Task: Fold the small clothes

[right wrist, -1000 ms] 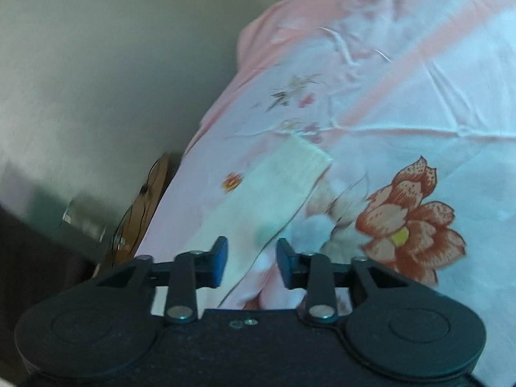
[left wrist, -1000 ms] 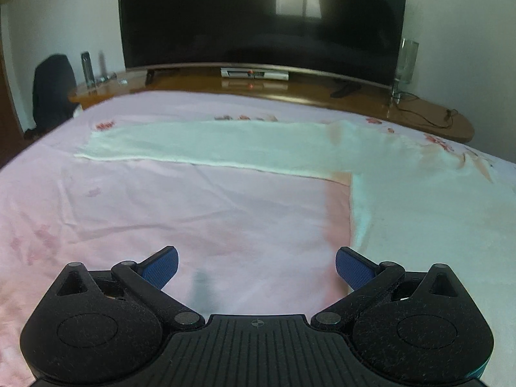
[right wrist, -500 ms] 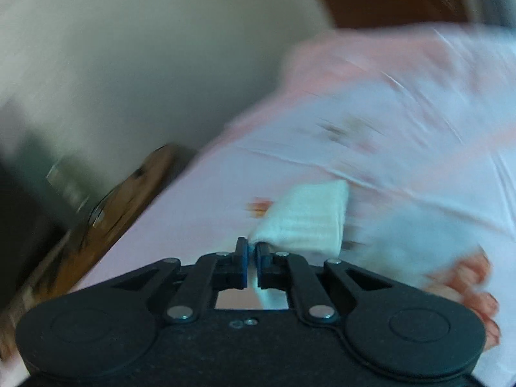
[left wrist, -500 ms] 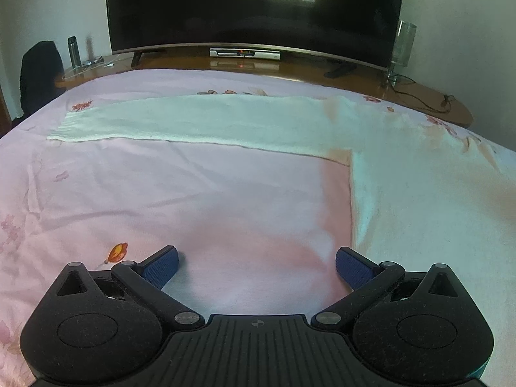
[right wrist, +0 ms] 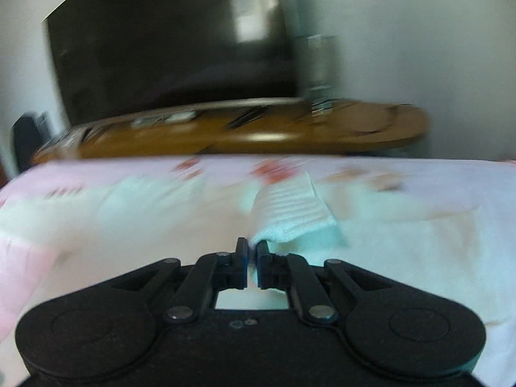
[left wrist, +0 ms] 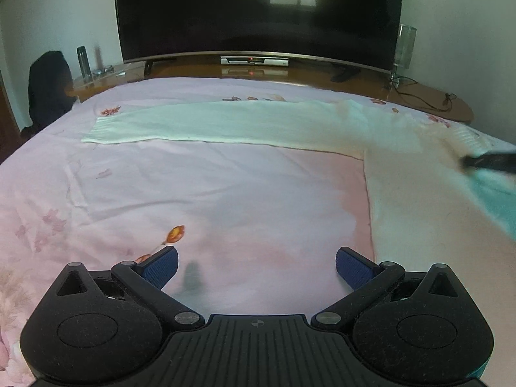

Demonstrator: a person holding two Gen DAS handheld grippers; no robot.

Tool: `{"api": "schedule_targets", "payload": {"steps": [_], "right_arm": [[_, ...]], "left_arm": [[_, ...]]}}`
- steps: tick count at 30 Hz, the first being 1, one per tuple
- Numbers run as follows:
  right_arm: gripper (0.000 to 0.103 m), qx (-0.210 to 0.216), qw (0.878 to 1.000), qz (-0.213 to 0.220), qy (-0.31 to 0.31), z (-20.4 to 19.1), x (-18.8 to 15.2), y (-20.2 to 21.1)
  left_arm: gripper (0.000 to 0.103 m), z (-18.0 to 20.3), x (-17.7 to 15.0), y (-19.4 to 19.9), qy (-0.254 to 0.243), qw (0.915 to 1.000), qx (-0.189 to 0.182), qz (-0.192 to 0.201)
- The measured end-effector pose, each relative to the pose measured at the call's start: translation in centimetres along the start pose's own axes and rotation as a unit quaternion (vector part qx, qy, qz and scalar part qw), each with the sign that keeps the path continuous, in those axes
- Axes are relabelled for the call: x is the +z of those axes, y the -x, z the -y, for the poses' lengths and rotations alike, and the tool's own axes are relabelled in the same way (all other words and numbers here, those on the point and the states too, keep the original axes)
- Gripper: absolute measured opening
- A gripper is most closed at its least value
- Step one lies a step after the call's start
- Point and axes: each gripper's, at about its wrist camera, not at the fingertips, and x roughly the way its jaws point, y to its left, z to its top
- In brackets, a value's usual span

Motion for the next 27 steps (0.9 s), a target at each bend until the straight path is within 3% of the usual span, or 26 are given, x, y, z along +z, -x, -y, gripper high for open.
{"api": "schedule_targets", "payload": {"steps": [1, 2, 4, 7, 10, 11, 12, 13, 20, 26, 27], "right_arm": [[0.008, 0.016, 1.0, -0.019, 0.009, -1.4, -0.4, -1.0], [0.019, 0.028, 0.999, -0.033, 0.018, -2.1, -0.4, -1.7], [0.034, 0.033, 0.998, -0.016, 0.051, -3.8, -0.8, -1.8], [0.029, 0.075, 0.996, -0.002, 0.037, -3.9, -1.0, 0.2], [0.028, 0.06, 0.998, 0.007, 0.033, -2.3, -1.7, 2.6], [0.028, 0.058, 0.998, 0.007, 0.027, -1.6, -2.0, 3.2], [0.027, 0.048, 0.999, 0.01, 0.022, -1.1, -2.3, 3.8], [0.027, 0.035, 0.999, 0.012, 0.014, -0.6, -2.6, 4.5], [0.028, -0.021, 0.997, 0.04, -0.066, 4.8, -3.7, 7.7], [0.029, -0.05, 0.992, 0.045, -0.111, 8.6, -5.3, 10.1], [0.029, -0.053, 0.991, 0.045, -0.116, 9.1, -5.6, 10.5]], "left_arm": [[0.103, -0.3, 0.1, 0.2, 0.003, 1.0, -0.001, 0.0], [0.103, -0.4, 0.2, 0.3, 0.004, 1.0, -0.002, 0.001], [0.103, -0.5, 0.5, 0.3, 0.006, 1.0, -0.004, 0.006], [0.103, -0.1, 1.1, -0.1, 0.014, 0.9997, -0.018, 0.009], [0.101, 1.6, 2.1, -0.9, 0.021, 0.9986, -0.047, 0.015], [0.092, 2.5, 2.7, -1.3, 0.022, 0.9977, -0.063, 0.017], [0.067, 3.5, 3.2, -1.9, 0.02, 0.9969, -0.075, 0.012], [0.059, 4.7, 3.8, -2.7, 0.019, 0.9958, -0.09, 0.002], [0.059, 13.0, 6.9, -8.9, 0.054, 0.9721, -0.222, -0.053], [0.058, 17.1, 9.3, -12.4, 0.058, 0.9696, -0.23, -0.061], [0.037, 17.8, 9.5, -12.8, 0.042, 0.9717, -0.225, -0.058]]}}
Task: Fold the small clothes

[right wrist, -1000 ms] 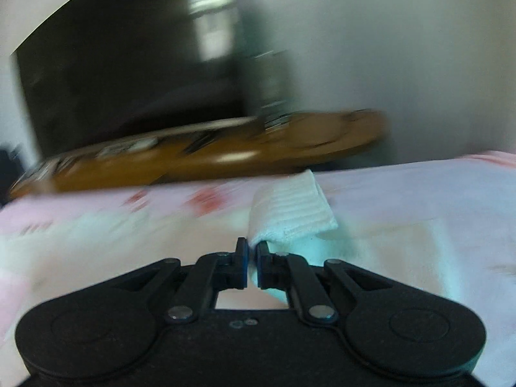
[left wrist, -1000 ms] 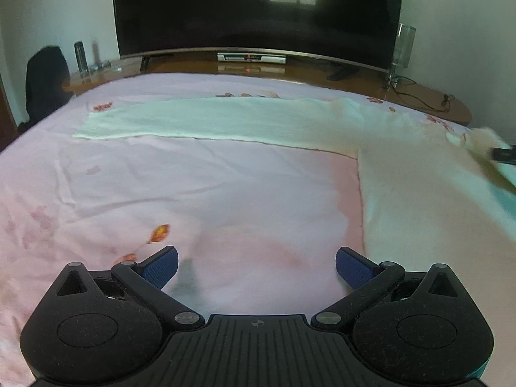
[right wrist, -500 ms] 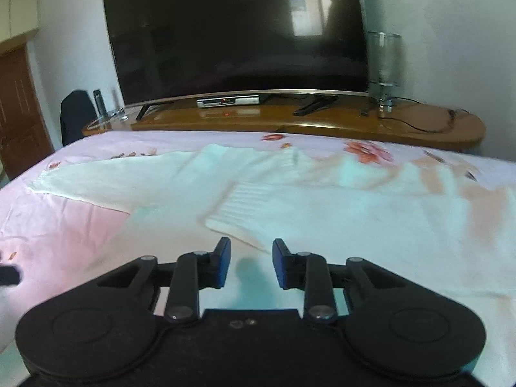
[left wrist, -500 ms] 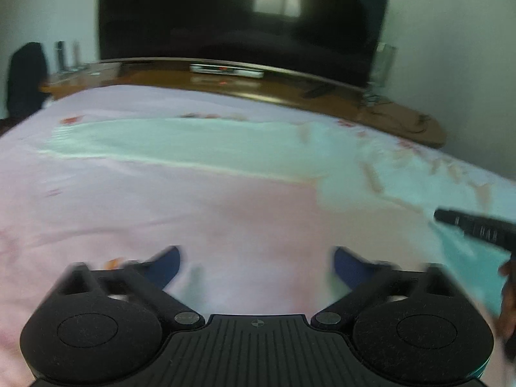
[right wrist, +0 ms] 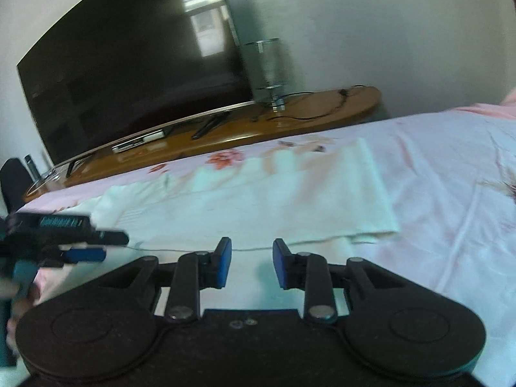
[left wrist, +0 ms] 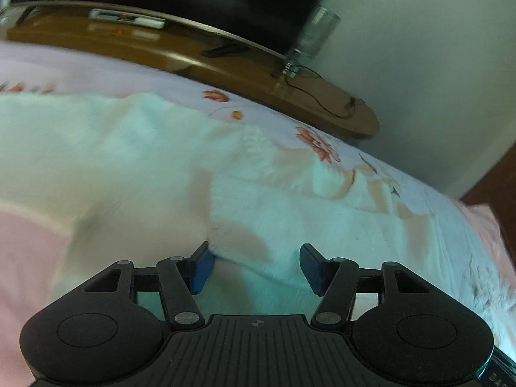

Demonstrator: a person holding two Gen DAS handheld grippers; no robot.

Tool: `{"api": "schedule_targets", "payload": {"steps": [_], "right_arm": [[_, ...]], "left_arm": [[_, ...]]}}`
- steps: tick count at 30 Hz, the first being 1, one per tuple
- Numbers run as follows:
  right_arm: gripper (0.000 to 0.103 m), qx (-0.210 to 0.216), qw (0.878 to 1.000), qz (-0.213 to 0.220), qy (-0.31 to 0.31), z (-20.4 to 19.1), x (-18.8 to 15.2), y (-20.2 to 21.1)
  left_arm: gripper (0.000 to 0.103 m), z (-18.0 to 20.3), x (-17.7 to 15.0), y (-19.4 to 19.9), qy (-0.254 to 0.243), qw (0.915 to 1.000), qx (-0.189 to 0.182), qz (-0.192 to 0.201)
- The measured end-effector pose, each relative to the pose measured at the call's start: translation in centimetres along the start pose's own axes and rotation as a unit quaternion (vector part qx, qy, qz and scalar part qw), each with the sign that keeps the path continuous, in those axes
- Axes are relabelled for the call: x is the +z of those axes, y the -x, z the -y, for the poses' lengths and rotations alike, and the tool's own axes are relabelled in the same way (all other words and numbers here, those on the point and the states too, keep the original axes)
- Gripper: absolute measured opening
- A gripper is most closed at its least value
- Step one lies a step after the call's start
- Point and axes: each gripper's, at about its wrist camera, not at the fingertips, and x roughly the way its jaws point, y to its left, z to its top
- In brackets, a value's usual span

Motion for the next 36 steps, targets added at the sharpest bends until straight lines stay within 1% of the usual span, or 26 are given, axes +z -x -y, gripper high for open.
{"api": "schedule_targets", "payload": {"steps": [1, 2, 3, 4, 7, 8, 14, 16, 19, 21, 22, 23, 24, 26, 27, 28, 29, 30, 31, 34, 36], "right_arm": [[0.029, -0.004, 1.0, 0.0, -0.003, 0.4, -0.1, 0.0], [0.029, -0.009, 1.0, -0.002, -0.007, 0.8, -0.3, 0.1], [0.029, -0.014, 1.0, -0.004, -0.012, 1.3, -0.4, 0.1], [0.029, -0.019, 1.0, -0.005, -0.016, 1.6, -0.3, -0.1], [0.029, -0.033, 0.999, -0.006, -0.02, 2.5, -0.2, -0.5], [0.03, -0.037, 0.999, -0.007, -0.02, 2.9, 0.0, -0.7], [0.03, -0.066, 0.997, -0.028, -0.014, 4.2, 0.4, -2.9], [0.03, -0.065, 0.997, -0.032, -0.017, 4.4, 0.5, -3.6], [0.03, -0.066, 0.997, -0.032, -0.011, 4.4, 0.7, -4.0], [0.028, -0.064, 0.997, -0.032, -0.014, 4.6, 0.9, -4.3], [0.026, -0.061, 0.998, -0.031, -0.017, 4.7, 1.0, -4.4], [0.021, -0.057, 0.998, -0.033, -0.019, 4.8, 1.0, -4.4], [0.018, -0.051, 0.998, -0.035, -0.022, 5.1, 1.0, -4.6], [0.007, -0.044, 0.998, -0.03, -0.026, 5.4, 1.2, -4.3], [0.006, -0.048, 0.998, -0.025, -0.018, 5.4, 1.2, -4.0], [0.006, -0.052, 0.998, -0.019, -0.005, 5.1, 1.3, -3.7], [0.006, -0.053, 0.998, -0.014, 0.012, 4.7, 1.2, -3.5], [0.006, -0.061, 0.998, -0.02, 0.025, 4.5, 1.0, -3.8], [0.007, -0.068, 0.997, -0.035, 0.025, 4.7, 0.7, -4.5], [0.008, -0.062, 0.997, -0.035, 0.014, 4.9, 1.0, -4.4], [0.009, -0.061, 0.997, -0.038, 0.02, 4.9, 1.0, -4.4]], "left_arm": [[0.007, 0.6, 0.1, -0.5, -0.023, 0.9996, 0.013, -0.005], [0.007, 0.7, 0.3, -0.6, -0.027, 0.9995, 0.012, -0.008], [0.005, 0.5, 0.6, -0.3, -0.023, 0.9997, 0.006, -0.004], [0.004, 0.1, 1.1, 0.3, -0.022, 0.9997, 0.002, 0.007], [0.004, -1.4, 2.5, 3.0, -0.025, 0.9985, 0.01, 0.048], [0.003, -2.1, 2.9, 3.5, -0.027, 0.9981, 0.014, 0.054], [0.004, -5.1, 3.5, 3.9, -0.035, 0.9977, 0.041, 0.041], [0.004, -5.7, 3.2, 3.6, -0.031, 0.9978, 0.045, 0.037], [0.004, -6.0, 2.5, 2.4, -0.034, 0.998, 0.05, 0.02], [0.004, -6.2, 2.2, 1.7, -0.035, 0.9978, 0.053, 0.018], [0.004, -6.3, 2.1, 1.6, -0.03, 0.998, 0.052, 0.02], [0.004, -6.5, 2.1, 1.6, -0.027, 0.9981, 0.051, 0.023], [0.004, -6.6, 2.0, 1.8, -0.025, 0.9978, 0.053, 0.031], [0.004, -6.4, 2.0, 2.6, -0.03, 0.9969, 0.052, 0.051], [0.004, -6.1, 2.0, 2.9, -0.042, 0.996, 0.055, 0.057], [0.004, -5.7, 1.8, 2.6, -0.055, 0.995, 0.065, 0.052], [0.004, -5.7, 1.7, 2.0, -0.061, 0.9946, 0.075, 0.038], [0.003, -5.8, 1.4, 1.4, -0.059, 0.9946, 0.081, 0.029], [0.003, -5.9, 1.3, 1.4, -0.06, 0.9943, 0.08, 0.036], [0.004, -5.7, 1.2, 1.4, -0.065, 0.9934, 0.084, 0.043], [0.004, -5.8, 0.8, 1.5, -0.069, 0.993, 0.081, 0.052]]}}
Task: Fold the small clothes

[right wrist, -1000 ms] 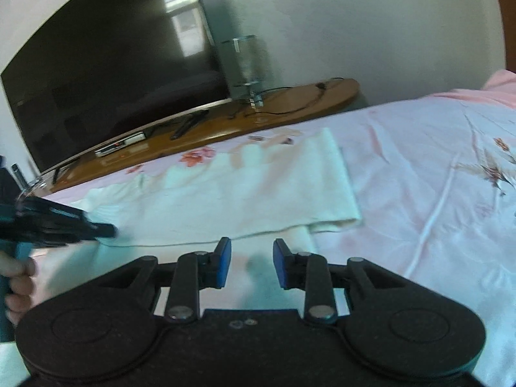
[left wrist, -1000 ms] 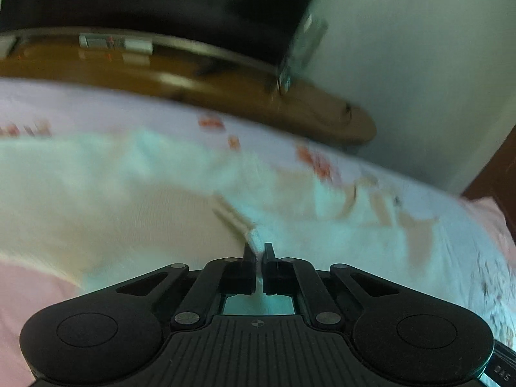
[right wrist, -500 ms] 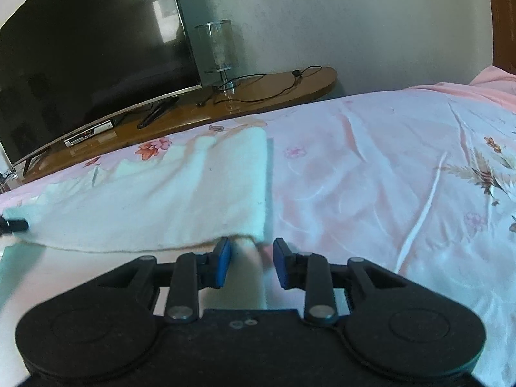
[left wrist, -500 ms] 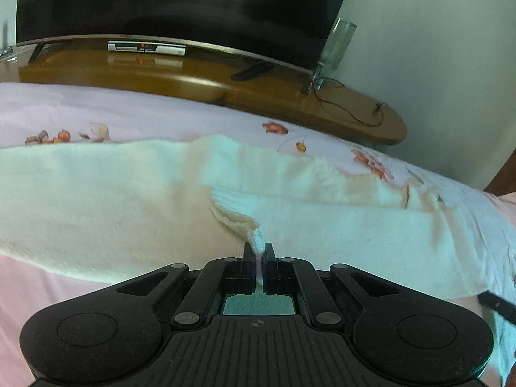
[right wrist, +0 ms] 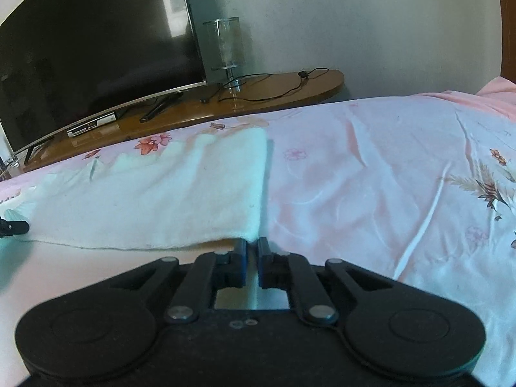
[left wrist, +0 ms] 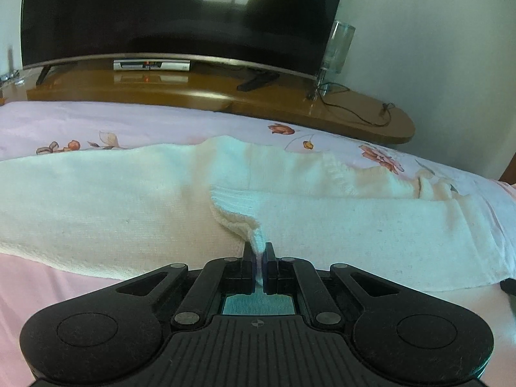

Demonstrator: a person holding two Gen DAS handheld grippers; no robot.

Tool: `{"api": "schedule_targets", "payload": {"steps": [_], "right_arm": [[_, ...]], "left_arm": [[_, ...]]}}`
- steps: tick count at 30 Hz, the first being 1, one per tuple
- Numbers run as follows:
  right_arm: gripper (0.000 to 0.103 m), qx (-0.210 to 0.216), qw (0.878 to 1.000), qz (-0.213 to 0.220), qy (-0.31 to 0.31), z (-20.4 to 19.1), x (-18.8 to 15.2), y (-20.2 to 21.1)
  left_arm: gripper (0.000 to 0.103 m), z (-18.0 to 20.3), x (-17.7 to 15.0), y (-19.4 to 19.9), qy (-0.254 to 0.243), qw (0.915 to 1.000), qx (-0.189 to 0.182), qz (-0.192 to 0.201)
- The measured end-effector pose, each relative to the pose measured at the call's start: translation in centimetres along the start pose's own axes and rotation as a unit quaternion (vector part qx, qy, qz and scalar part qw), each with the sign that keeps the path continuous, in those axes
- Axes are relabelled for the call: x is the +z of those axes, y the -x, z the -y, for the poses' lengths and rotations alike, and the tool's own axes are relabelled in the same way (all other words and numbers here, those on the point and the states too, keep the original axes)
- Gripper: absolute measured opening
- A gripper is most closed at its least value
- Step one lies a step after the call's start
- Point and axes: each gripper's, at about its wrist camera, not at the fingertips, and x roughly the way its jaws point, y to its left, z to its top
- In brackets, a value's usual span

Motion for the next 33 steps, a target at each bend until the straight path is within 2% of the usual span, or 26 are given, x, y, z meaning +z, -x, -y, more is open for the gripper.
{"api": "schedule_targets", "payload": {"steps": [8, 9, 11, 12, 14, 15, 16, 17, 18, 20, 21, 23, 24, 25, 26, 27, 28, 29, 30, 33], "right_arm": [[0.01, -0.005, 1.0, 0.002, 0.016, -0.4, -0.3, 0.1], [0.011, -0.006, 1.0, 0.001, 0.017, -0.4, -0.3, 0.0], [0.011, -0.006, 1.0, 0.0, 0.017, -0.4, -0.2, 0.0], [0.011, -0.005, 1.0, 0.0, 0.016, -0.4, -0.1, 0.0], [0.011, -0.002, 1.0, -0.002, 0.017, -0.3, -0.1, 0.0], [0.012, -0.002, 1.0, -0.004, 0.018, -0.2, 0.0, 0.1], [0.013, -0.005, 1.0, 0.001, 0.011, -0.1, 0.3, 0.6], [0.014, -0.006, 1.0, 0.027, 0.003, 0.0, 0.6, 1.6], [0.014, -0.001, 0.998, 0.07, -0.007, 0.1, 0.9, 3.0], [0.014, 0.008, 0.996, 0.089, -0.012, -0.4, 1.9, 3.4], [0.014, 0.012, 0.997, 0.078, -0.008, -0.9, 2.3, 2.6], [0.013, 0.012, 0.999, 0.047, 0.022, -2.2, 2.6, 0.4], [0.011, 0.005, 0.998, 0.026, 0.057, -2.9, 2.3, -1.0], [0.005, -0.016, 0.996, 0.006, 0.087, -3.1, 1.7, -2.2], [0.004, -0.011, 0.996, 0.021, 0.089, -2.4, 1.3, -2.1], [0.003, -0.01, 0.997, 0.017, 0.079, -1.8, 1.6, -2.0], [0.003, -0.026, 0.997, 0.013, 0.078, -1.4, 2.0, -1.8], [0.012, -0.041, 0.995, 0.011, 0.085, -1.2, 2.4, -1.6], [0.013, -0.037, 0.996, 0.017, 0.076, -0.6, 2.8, -1.4], [0.016, -0.018, 0.997, 0.058, 0.041, 0.0, 5.0, -1.7]], "left_arm": [[0.007, -1.4, 0.1, 0.3, 0.027, 0.9995, -0.015, 0.003], [0.011, -1.9, 0.1, 0.5, 0.032, 0.9994, -0.003, 0.009], [0.014, -3.4, 0.4, 1.4, 0.045, 0.9959, 0.071, 0.032], [0.015, -4.8, 0.5, 1.9, 0.068, 0.9922, 0.096, 0.041], [0.015, -7.8, 0.8, 3.1, 0.128, 0.9848, 0.105, 0.052], [0.015, -8.4, 1.1, 3.5, 0.135, 0.9844, 0.098, 0.056], [0.015, -8.3, 1.4, 3.9, 0.125, 0.9858, 0.094, 0.062], [0.015, -7.6, 1.8, 4.3, 0.103, 0.9881, 0.089, 0.072], [0.015, -6.4, 2.1, 4.4, 0.082, 0.9907, 0.075, 0.079], [0.015, -3.6, 2.4, 3.6, 0.046, 0.9957, 0.028, 0.075], [0.016, -1.8, 2.5, 2.7, 0.025, 0.9976, 0.015, 0.062], [0.031, 1.4, 1.8, 0.1, -0.033, 0.9993, 0.005, 0.018], [0.038, 2.1, 1.3, -0.7, -0.056, 0.9982, 0.018, 0.013], [0.038, 2.3, 0.6, -1.2, -0.074, 0.9967, 0.029, 0.015], [0.038, 2.1, 0.4, -0.9, -0.077, 0.9963, 0.026, 0.028], [0.038, 1.9, 0.5, -0.7, -0.077, 0.9963, 0.025, 0.027], [0.038, 1.5, 0.6, -0.3, -0.078, 0.9961, 0.027, 0.032], [0.038, 1.2, 0.9, 0.0, -0.077, 0.9955, 0.033, 0.044], [0.038, 0.9, 1.2, 0.0, -0.075, 0.9953, 0.029, 0.055], [0.038, 0.9, 2.8, -1.6, -0.066, 0.9962, 0.025, 0.05]]}}
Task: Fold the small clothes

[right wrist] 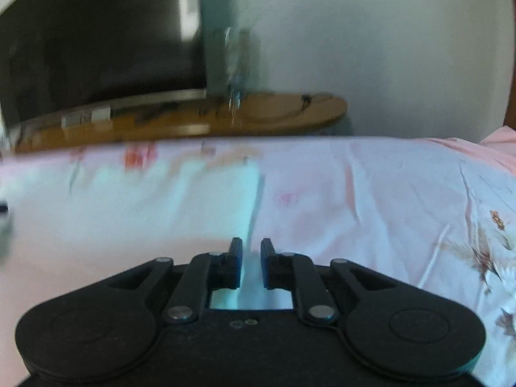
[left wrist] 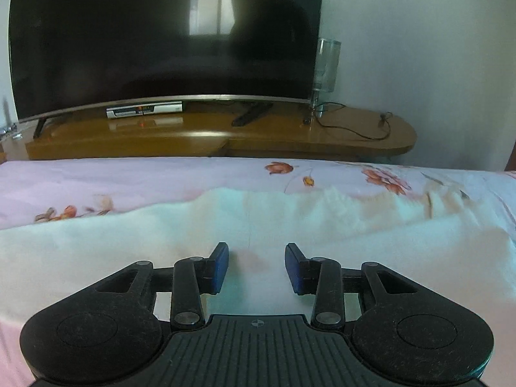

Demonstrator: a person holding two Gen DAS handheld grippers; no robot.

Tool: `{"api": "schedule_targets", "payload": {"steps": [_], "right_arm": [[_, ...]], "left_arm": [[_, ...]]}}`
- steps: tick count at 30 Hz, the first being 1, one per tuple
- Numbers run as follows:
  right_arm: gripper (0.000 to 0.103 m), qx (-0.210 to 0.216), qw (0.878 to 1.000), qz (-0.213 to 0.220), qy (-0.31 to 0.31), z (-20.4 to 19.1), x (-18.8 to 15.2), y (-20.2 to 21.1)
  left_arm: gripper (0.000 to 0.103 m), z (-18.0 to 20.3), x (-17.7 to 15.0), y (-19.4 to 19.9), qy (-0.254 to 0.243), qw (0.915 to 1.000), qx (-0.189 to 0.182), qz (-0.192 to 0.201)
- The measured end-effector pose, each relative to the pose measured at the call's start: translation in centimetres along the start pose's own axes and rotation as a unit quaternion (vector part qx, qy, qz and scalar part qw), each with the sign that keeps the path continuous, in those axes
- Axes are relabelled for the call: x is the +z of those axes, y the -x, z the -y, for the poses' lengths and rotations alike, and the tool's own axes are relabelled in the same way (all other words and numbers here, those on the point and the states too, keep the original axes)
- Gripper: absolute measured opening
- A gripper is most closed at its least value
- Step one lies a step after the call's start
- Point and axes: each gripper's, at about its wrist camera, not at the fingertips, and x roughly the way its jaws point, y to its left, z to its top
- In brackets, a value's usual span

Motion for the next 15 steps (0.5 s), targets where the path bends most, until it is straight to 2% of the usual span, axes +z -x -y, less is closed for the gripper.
{"api": "schedule_targets", "payload": {"steps": [1, 3, 4, 6, 8, 9, 12, 15], "right_arm": [[0.022, -0.001, 1.0, 0.01, -0.004, -0.2, 0.6, -0.7], [0.048, -0.001, 1.0, 0.016, -0.022, -0.1, 1.9, -2.9], [0.069, 0.001, 0.999, 0.009, -0.033, -0.1, 2.1, -4.0], [0.063, 0.001, 0.998, -0.009, -0.063, 0.6, 2.5, -6.2], [0.05, 0.012, 0.993, -0.024, -0.115, 1.9, 2.5, -7.3], [0.048, 0.024, 0.989, -0.036, -0.138, 2.6, 2.3, -7.5], [0.048, 0.059, 0.976, -0.029, -0.206, 4.6, 1.5, -7.1], [0.048, 0.103, 0.957, -0.039, -0.267, 6.5, 0.8, -7.9]], "left_arm": [[0.038, 0.1, 0.3, -0.8, -0.001, 1.0, 0.004, -0.001], [0.038, 0.4, 0.3, -1.9, -0.001, 0.9998, 0.015, -0.012], [0.038, 0.3, 0.0, -2.3, 0.002, 0.9998, 0.016, -0.015], [0.043, 0.0, -0.9, -2.2, 0.006, 0.9998, 0.016, -0.003], [0.043, -0.3, -1.2, -2.0, 0.015, 0.9998, 0.013, 0.001], [0.044, -0.4, -1.2, -2.1, 0.019, 0.9998, 0.01, 0.0], [0.044, -0.9, -1.3, -2.3, 0.032, 0.9995, 0.001, 0.001], [0.044, -1.1, -1.4, -2.3, 0.037, 0.9993, -0.003, 0.002]]}}
